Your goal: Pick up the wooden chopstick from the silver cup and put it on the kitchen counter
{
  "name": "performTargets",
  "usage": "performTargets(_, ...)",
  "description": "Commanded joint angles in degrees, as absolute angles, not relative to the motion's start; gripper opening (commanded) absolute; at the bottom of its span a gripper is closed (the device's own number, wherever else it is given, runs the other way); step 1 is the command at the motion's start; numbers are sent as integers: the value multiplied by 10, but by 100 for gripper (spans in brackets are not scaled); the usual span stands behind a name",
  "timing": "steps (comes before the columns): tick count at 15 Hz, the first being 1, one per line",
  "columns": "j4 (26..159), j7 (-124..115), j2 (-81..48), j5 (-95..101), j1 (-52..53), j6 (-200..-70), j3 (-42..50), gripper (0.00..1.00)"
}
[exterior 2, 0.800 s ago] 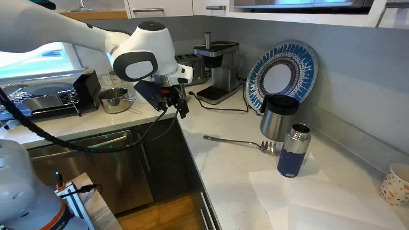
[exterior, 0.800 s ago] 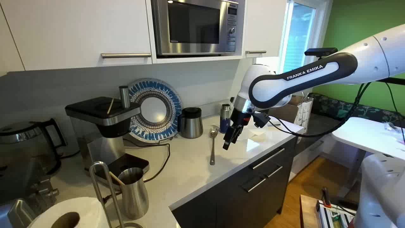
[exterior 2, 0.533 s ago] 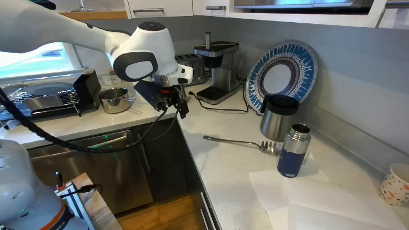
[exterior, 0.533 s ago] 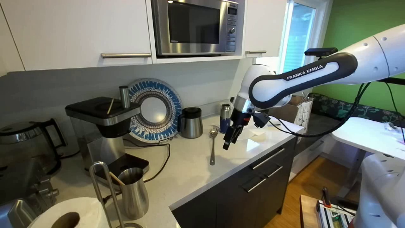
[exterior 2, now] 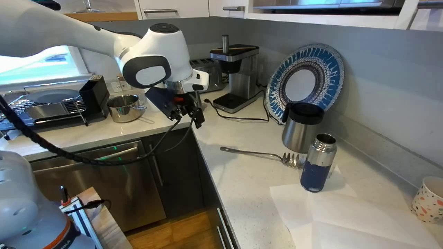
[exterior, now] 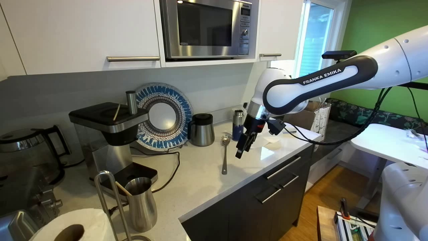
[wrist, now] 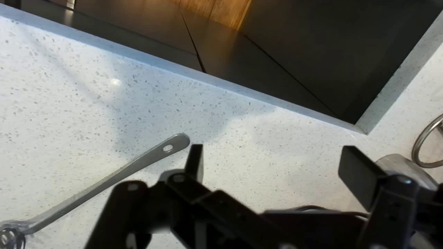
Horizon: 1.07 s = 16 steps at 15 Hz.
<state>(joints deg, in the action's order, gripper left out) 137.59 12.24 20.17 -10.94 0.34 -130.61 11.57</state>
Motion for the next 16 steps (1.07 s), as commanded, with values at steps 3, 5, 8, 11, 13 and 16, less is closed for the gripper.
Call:
performTargets(3,1375,126,201,-114,-7,-1305,106,100)
performTargets(5,1375,126,201,-114,-7,-1305,106,100)
performTargets(8,1375,126,201,-114,-7,-1305,106,100)
performTargets(11,1371,94,203,-114,5,-1312,78,100)
performTargets(13,1361,54,199,-109,20,-1310,38,100)
performTargets(16,1328,-27,170,-108,36,-1323,-21,100)
